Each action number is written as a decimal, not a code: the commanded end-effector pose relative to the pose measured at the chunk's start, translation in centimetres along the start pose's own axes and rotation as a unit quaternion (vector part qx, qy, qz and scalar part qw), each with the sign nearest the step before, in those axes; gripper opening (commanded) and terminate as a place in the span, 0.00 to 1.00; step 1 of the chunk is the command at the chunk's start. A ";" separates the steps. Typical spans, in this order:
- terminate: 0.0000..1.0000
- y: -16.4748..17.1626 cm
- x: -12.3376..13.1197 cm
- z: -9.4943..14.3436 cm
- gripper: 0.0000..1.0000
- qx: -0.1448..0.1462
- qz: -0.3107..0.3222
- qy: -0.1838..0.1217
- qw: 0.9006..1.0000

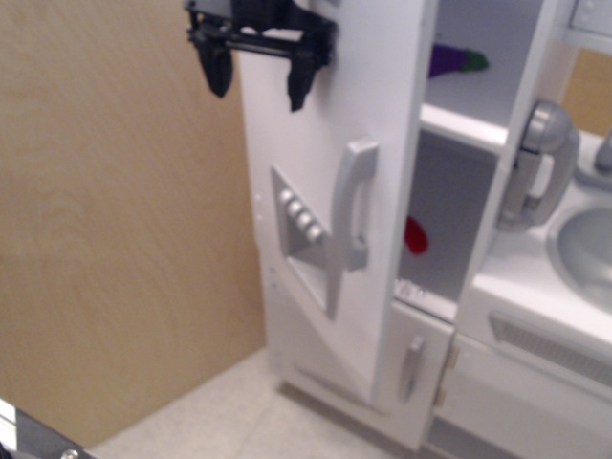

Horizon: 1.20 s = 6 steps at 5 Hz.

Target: Close fridge

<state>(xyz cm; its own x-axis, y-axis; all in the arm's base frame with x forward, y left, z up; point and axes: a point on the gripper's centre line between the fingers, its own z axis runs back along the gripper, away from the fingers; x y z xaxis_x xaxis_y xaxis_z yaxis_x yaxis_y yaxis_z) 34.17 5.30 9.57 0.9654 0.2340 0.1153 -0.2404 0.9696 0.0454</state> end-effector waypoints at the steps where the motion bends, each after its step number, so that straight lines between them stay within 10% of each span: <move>1: 0.00 -1.0 1.9 -0.3 1.00 -0.008 -0.017 -0.009 1.000; 6: 0.00 -2.2 5.4 -1.4 1.00 -0.079 -0.031 -0.120 0.989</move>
<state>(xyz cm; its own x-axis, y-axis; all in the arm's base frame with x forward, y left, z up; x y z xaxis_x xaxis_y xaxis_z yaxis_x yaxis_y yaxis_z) 39.19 4.03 5.61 0.9477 0.1702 0.2699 -0.1496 0.9841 -0.0954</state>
